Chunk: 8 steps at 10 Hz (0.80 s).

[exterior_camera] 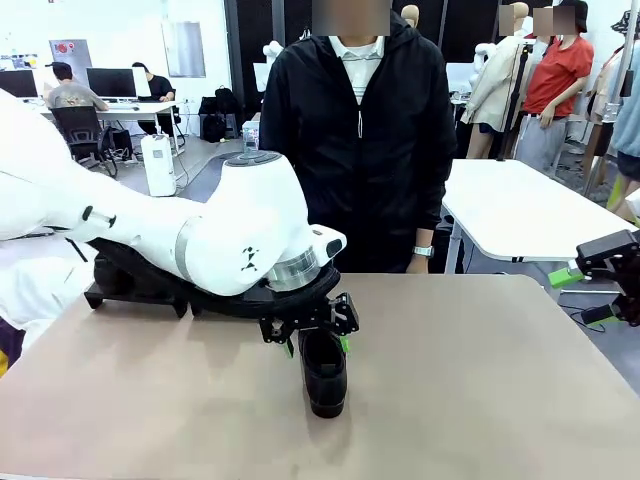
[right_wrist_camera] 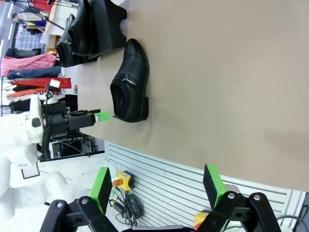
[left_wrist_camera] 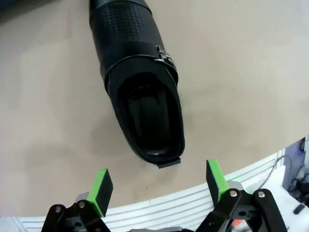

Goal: Organize the shoes by placing them on the stand.
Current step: Place the Shoe from the middle of the table onto the Shoes Stand.

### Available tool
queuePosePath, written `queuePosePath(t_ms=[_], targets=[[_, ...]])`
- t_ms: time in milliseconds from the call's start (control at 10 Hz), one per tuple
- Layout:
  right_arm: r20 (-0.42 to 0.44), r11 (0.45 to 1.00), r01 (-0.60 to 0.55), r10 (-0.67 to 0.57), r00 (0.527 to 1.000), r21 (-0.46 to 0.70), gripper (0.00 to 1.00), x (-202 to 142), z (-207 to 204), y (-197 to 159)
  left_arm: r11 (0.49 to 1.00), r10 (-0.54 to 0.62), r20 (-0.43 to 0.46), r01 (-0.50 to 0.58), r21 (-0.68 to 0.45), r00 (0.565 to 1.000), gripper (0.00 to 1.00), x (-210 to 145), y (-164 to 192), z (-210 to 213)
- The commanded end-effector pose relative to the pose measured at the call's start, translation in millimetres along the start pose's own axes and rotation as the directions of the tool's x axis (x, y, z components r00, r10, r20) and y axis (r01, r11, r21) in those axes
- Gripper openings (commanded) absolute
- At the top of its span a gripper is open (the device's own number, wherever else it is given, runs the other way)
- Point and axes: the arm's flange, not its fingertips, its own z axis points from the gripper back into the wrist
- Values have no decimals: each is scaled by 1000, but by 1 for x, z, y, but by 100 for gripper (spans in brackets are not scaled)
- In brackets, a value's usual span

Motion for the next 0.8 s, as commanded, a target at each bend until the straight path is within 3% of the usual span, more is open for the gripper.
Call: queuePosePath(t_ms=[0,100,200,300,600,700], targets=[[3,1000,23,-23,1000,14,100,1,2,5,995,-54,-27,52,-86,998,100,-25,1,16],[3,1000,23,-23,1000,14,100,1,2,5,1000,0,0,0,0,1000,100,0,0,0],[3,1000,23,-23,1000,14,100,1,2,5,999,-17,5,17,33,1000,100,1,5,-3],[3,1000,23,-23,1000,14,100,1,2,5,993,66,49,-70,96,997,100,9,9,-12],[3,1000,23,-23,1000,14,100,1,2,5,977,174,148,-190,100,973,100,37,16,-40],[3,1000,23,-23,1000,14,100,1,2,5,970,193,129,-208,122,973,100,42,20,-49]])
